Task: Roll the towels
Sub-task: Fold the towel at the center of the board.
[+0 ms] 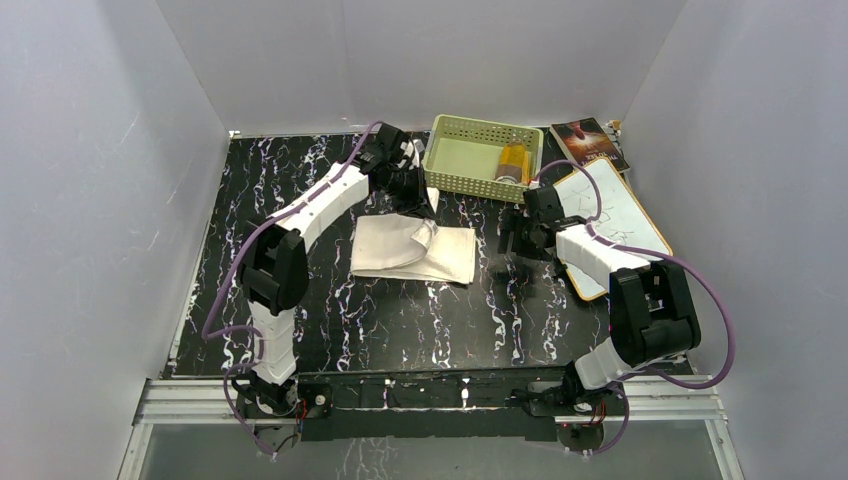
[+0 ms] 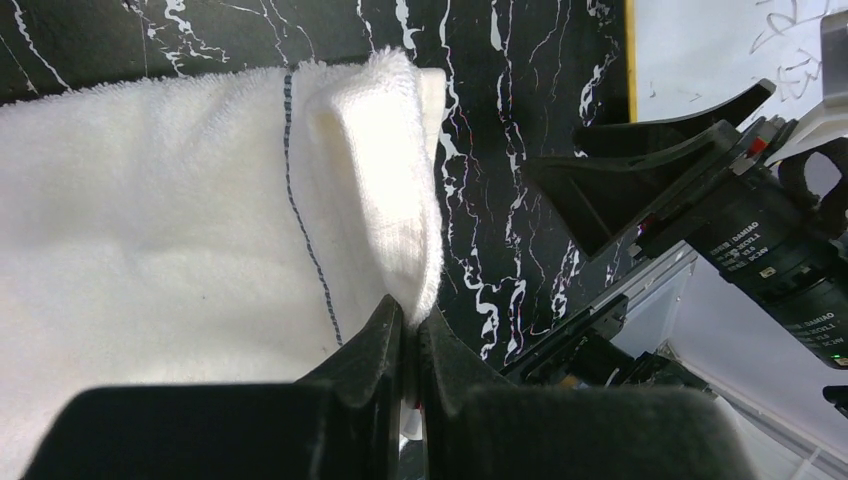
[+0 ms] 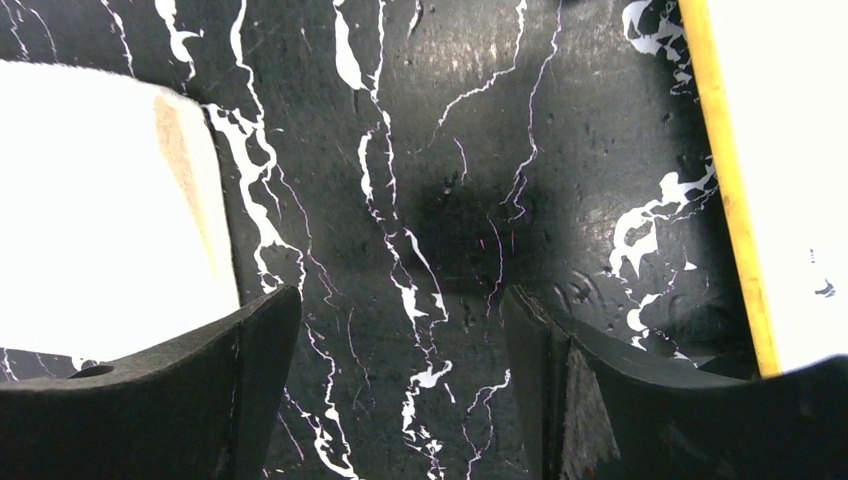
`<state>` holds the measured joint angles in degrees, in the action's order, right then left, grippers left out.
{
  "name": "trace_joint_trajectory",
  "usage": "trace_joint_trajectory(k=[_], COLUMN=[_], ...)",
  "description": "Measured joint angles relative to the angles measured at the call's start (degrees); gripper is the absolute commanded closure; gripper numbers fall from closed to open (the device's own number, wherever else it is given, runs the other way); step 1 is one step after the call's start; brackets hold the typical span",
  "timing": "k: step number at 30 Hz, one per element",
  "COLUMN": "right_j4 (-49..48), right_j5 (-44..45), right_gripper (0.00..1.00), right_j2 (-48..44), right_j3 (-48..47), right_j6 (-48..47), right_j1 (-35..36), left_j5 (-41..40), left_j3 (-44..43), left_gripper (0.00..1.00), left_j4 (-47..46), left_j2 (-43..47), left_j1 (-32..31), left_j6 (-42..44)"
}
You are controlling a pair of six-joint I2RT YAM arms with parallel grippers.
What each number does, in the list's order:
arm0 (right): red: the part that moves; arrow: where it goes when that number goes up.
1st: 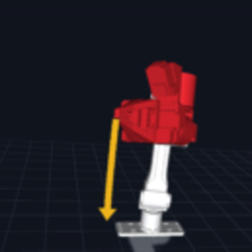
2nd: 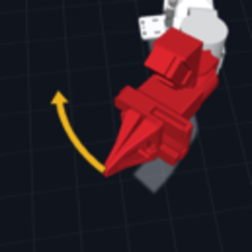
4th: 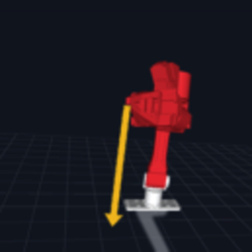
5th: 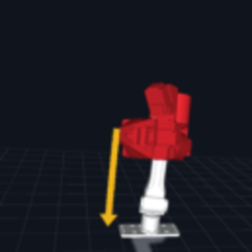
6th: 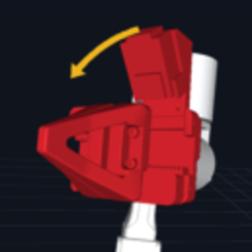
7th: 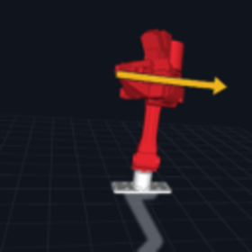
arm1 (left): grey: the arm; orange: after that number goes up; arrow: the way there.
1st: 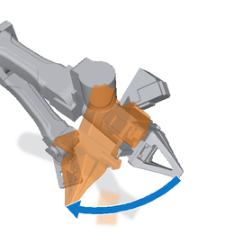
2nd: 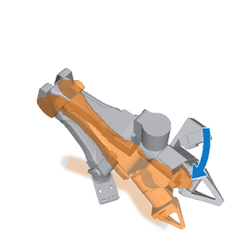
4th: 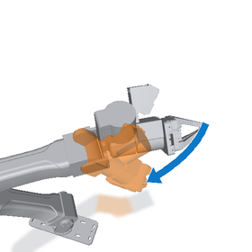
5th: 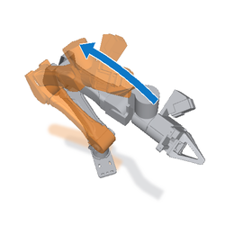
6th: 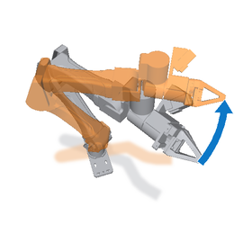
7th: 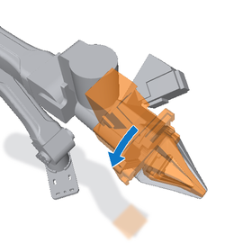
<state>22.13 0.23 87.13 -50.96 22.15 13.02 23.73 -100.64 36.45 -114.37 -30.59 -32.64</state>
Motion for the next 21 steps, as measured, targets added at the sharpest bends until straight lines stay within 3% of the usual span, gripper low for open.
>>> trace_joint_trajectory(k=[13, 21], right_j4=[0.1, 0.1], right_j5=[0.0, 0.0], right_gripper=[0.27, 0.26], right_j2=[-0.1, -0.1], right_j3=[0.3, 1.0], right_j6=[-0.5, -0.8], right_j1=[0.0, 0.0], left_j5=[-1.6, -1.4], left_j3=[3.6, -1.1], left_gripper=[1.0, 1.0], left_j4=[-3.6, -5.8], left_j2=[0.5, -1.3], left_j1=[-1.6, -4.1], left_j6=[-2.4, -3.7])
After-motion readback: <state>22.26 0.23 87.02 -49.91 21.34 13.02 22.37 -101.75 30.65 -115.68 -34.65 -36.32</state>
